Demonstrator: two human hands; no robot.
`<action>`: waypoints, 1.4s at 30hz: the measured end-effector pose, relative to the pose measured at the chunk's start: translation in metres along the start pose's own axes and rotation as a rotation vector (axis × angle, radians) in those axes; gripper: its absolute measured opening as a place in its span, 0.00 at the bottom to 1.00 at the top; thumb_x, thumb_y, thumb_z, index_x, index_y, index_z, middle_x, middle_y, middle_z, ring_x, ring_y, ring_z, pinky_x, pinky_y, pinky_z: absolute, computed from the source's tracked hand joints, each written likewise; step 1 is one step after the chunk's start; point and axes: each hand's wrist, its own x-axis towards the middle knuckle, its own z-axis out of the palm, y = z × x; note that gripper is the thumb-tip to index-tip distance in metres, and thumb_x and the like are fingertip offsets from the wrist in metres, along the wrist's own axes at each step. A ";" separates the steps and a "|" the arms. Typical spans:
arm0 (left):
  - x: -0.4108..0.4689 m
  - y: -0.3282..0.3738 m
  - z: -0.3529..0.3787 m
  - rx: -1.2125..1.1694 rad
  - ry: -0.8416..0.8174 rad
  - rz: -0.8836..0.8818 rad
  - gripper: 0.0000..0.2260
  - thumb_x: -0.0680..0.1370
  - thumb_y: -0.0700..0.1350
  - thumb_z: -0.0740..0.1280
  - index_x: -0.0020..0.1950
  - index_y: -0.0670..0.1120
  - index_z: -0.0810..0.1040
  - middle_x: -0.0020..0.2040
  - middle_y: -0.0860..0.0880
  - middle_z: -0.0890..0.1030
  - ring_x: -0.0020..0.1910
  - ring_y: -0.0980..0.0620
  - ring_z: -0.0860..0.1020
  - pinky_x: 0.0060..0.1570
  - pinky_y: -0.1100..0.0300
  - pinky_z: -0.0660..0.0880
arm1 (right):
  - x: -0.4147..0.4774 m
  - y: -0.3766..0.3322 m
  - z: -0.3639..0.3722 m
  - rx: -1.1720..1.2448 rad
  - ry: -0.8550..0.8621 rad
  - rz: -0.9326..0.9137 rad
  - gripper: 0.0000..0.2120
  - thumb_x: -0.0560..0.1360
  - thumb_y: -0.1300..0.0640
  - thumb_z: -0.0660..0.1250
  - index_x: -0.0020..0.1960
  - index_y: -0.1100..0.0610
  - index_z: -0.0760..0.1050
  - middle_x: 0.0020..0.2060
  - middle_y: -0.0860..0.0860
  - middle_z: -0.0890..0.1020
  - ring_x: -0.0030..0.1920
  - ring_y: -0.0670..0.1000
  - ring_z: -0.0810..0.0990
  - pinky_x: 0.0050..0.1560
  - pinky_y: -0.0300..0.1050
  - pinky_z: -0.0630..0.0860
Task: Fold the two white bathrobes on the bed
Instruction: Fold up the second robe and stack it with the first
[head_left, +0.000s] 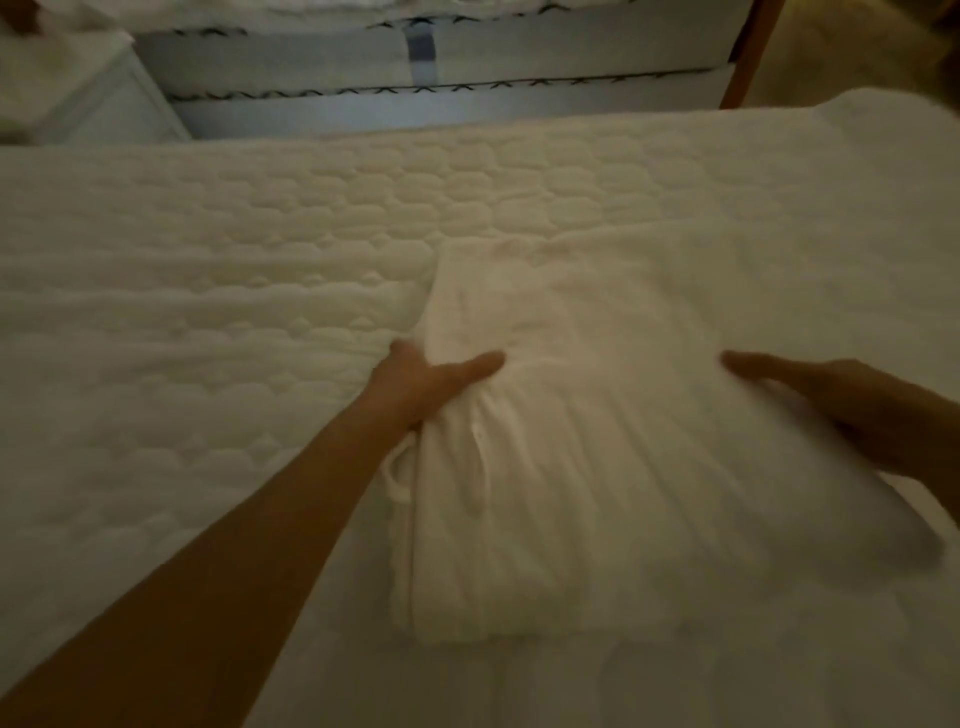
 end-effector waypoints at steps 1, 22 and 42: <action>-0.010 -0.006 -0.004 -0.098 -0.083 -0.041 0.45 0.60 0.69 0.78 0.68 0.43 0.74 0.61 0.45 0.81 0.56 0.46 0.81 0.50 0.56 0.79 | -0.008 0.006 -0.004 0.042 -0.073 0.035 0.59 0.39 0.32 0.84 0.63 0.61 0.79 0.56 0.63 0.84 0.53 0.66 0.84 0.60 0.65 0.78; -0.211 -0.167 -0.181 -0.497 -0.226 -0.152 0.24 0.65 0.57 0.80 0.54 0.47 0.81 0.50 0.47 0.86 0.47 0.46 0.85 0.47 0.50 0.82 | -0.319 0.070 0.094 0.239 -0.014 -0.044 0.46 0.54 0.37 0.83 0.65 0.58 0.77 0.54 0.54 0.86 0.46 0.57 0.86 0.43 0.51 0.83; -0.507 -0.427 -0.334 -0.198 0.156 -0.267 0.09 0.80 0.45 0.69 0.56 0.42 0.80 0.47 0.41 0.85 0.37 0.44 0.82 0.39 0.57 0.74 | -0.588 0.237 0.172 -0.350 -0.020 -0.230 0.32 0.80 0.43 0.64 0.78 0.54 0.60 0.70 0.60 0.73 0.69 0.60 0.73 0.68 0.52 0.69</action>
